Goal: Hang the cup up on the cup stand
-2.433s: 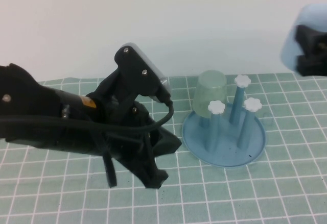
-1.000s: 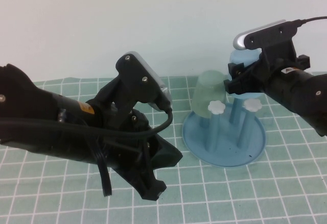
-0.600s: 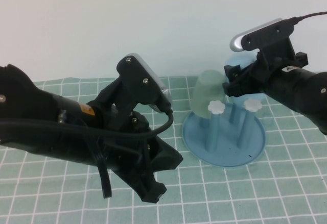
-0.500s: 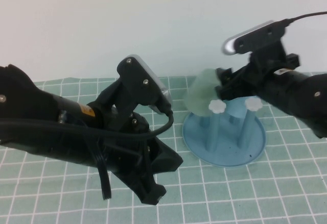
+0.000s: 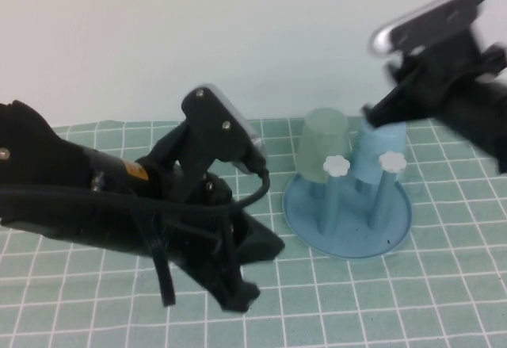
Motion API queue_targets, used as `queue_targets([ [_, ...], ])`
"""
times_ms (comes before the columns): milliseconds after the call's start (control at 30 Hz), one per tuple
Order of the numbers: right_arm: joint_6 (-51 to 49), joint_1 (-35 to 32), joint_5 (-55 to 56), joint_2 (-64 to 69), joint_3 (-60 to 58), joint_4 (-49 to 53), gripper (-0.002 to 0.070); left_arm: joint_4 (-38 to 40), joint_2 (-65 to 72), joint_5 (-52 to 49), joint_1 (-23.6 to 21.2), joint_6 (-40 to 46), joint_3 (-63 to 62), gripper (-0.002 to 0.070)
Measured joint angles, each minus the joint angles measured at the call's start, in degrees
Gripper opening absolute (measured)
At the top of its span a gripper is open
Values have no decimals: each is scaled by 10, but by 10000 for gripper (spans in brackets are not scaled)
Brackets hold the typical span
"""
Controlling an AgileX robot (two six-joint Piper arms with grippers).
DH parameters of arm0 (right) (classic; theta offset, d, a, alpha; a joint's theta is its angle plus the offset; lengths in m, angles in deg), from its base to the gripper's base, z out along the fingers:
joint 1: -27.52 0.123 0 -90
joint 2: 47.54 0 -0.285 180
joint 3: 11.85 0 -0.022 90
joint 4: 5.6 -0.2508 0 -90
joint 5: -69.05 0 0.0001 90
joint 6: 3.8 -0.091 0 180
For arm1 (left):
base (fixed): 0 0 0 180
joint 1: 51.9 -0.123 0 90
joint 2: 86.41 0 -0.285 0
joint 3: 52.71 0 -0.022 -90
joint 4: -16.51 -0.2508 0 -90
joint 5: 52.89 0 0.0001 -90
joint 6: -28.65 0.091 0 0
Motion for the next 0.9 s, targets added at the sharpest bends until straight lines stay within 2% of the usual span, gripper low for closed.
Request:
queue_targets([
  [67,40,0,2,-40,0,-45,67,0,0,24,0,0,0,-1],
  [200,78,0,-20,-134,-3,-118,13,2,0,95,0,0,0,-1],
  [433,99,0,-119,-314,-69,-140,0,9,0,163,0,0,0,-1],
  [633,130,0,-124,-470,-215,-148,0,13,0,163,0,9,0,-1],
  [900,158,0,-119,-640,-387,-210,-1,27,0,163,0,11,0,-1],
])
